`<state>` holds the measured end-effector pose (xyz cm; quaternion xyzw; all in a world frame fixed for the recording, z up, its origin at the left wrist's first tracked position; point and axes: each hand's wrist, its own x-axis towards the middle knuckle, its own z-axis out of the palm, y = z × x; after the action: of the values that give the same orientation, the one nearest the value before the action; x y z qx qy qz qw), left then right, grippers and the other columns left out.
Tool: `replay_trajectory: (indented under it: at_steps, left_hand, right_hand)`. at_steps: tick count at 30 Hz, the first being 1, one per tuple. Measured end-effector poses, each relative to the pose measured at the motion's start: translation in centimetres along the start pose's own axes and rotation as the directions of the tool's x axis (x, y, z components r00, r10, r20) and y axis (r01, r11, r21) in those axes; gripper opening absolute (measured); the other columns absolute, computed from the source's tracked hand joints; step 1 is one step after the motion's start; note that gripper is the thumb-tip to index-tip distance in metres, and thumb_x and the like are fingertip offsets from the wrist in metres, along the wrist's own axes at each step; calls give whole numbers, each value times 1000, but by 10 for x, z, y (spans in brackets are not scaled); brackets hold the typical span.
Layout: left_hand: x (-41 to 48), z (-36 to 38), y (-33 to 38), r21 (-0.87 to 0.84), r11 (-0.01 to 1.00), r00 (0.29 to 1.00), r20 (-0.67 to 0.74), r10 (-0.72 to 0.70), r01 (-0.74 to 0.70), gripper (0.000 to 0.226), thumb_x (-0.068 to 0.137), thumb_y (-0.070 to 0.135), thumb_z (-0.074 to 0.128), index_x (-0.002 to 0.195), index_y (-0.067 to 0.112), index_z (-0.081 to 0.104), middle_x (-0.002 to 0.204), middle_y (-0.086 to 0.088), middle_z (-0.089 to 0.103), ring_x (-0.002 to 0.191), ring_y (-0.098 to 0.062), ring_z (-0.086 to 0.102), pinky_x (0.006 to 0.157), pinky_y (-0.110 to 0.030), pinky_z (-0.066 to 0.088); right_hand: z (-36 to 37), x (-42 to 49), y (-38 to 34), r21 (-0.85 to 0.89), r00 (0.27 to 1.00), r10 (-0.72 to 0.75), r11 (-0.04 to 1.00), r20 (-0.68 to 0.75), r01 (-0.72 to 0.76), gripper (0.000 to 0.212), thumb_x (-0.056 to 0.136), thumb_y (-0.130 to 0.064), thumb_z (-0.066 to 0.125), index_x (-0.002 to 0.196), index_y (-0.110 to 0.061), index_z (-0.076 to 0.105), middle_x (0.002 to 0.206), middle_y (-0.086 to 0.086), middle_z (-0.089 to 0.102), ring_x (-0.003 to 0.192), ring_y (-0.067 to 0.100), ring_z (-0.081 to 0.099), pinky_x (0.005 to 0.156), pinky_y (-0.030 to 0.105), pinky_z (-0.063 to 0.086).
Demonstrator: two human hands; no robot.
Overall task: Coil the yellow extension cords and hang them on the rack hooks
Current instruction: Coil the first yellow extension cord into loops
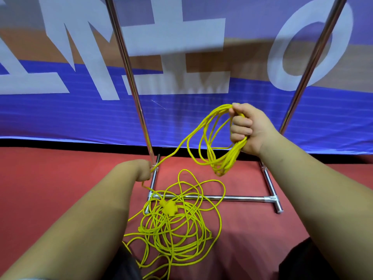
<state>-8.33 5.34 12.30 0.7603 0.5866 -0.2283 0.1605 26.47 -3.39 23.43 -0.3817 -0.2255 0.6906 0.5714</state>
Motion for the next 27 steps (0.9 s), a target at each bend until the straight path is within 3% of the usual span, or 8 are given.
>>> replay_trajectory:
  at_steps: [5,8,12,16,19,22,24,27]
  left_hand:
    - [3,3,-6,46,998,994,97,-57,53,22,101,24,59,110,15,76,114,-6,73,109,-27,68,95,-41,54]
    - [8,-3,-1,-108,993,999,-31,-38,35,22,104,18,58,122,7,66,113,-11,76,108,-28,71,97,-43,56]
    - [7,-15,5,-256,966,931,-358,-75,-21,11,106,26,54,111,16,51,103,-16,70,87,-33,65,75,-40,50]
    - [-5,-31,14,-168,958,888,-440,138,-232,7,105,25,55,100,23,58,88,-3,65,82,-28,60,69,-35,49]
    - [-24,-47,34,-71,902,839,-404,366,-427,6,101,26,64,99,26,70,92,8,64,89,-17,61,83,-35,51]
    - [-44,-57,59,-35,799,734,-421,533,-601,7,97,27,71,101,25,77,96,8,61,92,-9,59,86,-27,46]
    - [-59,-61,75,-38,730,666,-446,599,-682,7,95,27,74,101,26,79,97,7,61,93,-6,60,86,-20,45]
    - [-72,-66,91,-64,686,610,-520,597,-725,10,91,27,79,101,28,81,94,8,63,92,-4,61,82,-14,43]
  right_hand:
    - [-8,-2,-7,133,993,-66,988,-94,78,25,102,-35,58,85,-20,67,43,-9,28,32,7,23,36,21,23]
    - [-12,-2,-6,47,993,-35,998,-113,41,25,103,-33,57,99,-14,72,47,-9,29,35,6,26,37,19,26]
    - [-14,0,0,-54,989,10,998,-150,-19,21,102,-26,56,100,-13,72,56,-12,47,39,3,40,38,18,34]
    - [-12,3,5,-145,990,38,988,-138,-58,18,99,-21,53,92,-16,68,71,-11,60,40,2,40,36,17,30]
    - [-10,4,10,-200,991,48,977,-127,-73,17,101,-22,53,89,-17,64,70,-10,57,41,2,39,37,17,29]
    - [-8,7,17,-266,988,80,957,-135,-113,13,103,-23,58,93,-17,63,68,-9,59,42,3,44,36,17,32]
    - [-5,9,24,-337,982,110,928,-157,-158,11,104,-24,59,97,-17,65,70,-8,67,45,3,52,37,18,37]
    - [2,9,39,-391,965,201,885,-167,-252,12,105,-26,60,106,-16,67,92,3,81,64,12,75,44,22,52]
